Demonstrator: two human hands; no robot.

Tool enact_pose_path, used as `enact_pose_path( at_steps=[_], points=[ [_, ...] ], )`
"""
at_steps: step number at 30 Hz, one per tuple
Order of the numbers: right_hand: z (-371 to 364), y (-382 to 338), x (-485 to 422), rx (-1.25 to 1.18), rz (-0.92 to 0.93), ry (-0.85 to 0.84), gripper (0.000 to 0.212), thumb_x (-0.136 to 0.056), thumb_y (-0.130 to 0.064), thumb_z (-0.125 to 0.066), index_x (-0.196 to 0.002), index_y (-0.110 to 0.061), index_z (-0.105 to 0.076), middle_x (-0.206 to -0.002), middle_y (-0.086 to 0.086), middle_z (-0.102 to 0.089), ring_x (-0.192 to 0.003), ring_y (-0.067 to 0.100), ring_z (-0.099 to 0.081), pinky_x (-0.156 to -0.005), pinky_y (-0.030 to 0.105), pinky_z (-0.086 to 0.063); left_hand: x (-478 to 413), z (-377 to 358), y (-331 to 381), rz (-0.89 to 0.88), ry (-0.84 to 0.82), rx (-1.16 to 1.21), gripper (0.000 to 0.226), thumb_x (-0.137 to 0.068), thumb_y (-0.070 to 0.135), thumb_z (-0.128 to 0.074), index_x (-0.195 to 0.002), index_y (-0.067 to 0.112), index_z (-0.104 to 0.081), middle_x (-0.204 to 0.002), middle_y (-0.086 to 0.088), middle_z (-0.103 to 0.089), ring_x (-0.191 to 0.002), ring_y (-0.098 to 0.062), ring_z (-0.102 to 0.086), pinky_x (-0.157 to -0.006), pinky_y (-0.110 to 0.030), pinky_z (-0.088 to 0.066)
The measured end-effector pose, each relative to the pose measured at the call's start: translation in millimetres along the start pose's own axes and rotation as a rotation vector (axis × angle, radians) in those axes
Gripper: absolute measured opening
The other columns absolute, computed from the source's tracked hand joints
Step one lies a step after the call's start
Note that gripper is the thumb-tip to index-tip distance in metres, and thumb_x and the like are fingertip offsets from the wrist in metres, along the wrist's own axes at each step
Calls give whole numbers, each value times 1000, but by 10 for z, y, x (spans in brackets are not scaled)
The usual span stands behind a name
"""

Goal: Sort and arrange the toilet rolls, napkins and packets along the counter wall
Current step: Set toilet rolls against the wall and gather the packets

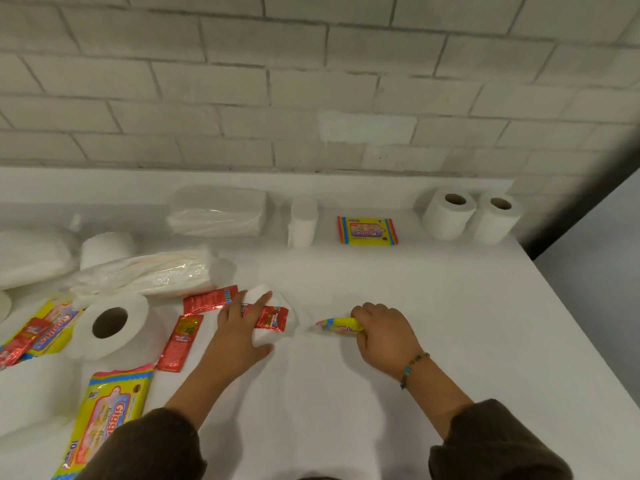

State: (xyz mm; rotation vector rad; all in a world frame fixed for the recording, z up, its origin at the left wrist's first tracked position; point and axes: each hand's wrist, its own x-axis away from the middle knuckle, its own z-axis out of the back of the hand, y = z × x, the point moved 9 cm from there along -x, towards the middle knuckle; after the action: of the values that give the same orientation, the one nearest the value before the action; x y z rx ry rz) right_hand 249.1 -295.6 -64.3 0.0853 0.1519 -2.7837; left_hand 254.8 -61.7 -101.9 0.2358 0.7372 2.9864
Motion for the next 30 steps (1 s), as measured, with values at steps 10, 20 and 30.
enact_pose_path(
  at_steps=[10, 20, 30],
  points=[
    [228, 524, -256, -213, -19, -34, 42, -84, -2, -43, -124, -12, -53, -111, 11, -54, -95, 29, -54, -79, 32, -39, -367, 232, 467, -70, 64, 95, 89, -73, 44, -73, -143, 44, -19, -149, -6, -22, -130, -31, -32, -105, -44, -36],
    [590, 1307, -1407, -42, -158, 274, 39, -61, 9, -67, -96, -7, -70, -82, 18, -61, -70, 38, -58, -66, 41, -45, -719, 500, 838, -112, 81, 151, 88, -73, 43, -72, -143, 44, -20, -148, 1, -21, -131, -22, -28, -106, -37, -37],
    [-334, 1456, -1668, -74, -211, 54, 43, -68, 6, -60, -107, -9, -68, -101, 22, -59, -97, 44, -55, -84, 50, -42, -819, 540, 749, -28, 106, 142, 86, -73, 44, -72, -141, 46, -20, -147, 3, -22, -130, -21, -29, -105, -37, -38]
  ],
)
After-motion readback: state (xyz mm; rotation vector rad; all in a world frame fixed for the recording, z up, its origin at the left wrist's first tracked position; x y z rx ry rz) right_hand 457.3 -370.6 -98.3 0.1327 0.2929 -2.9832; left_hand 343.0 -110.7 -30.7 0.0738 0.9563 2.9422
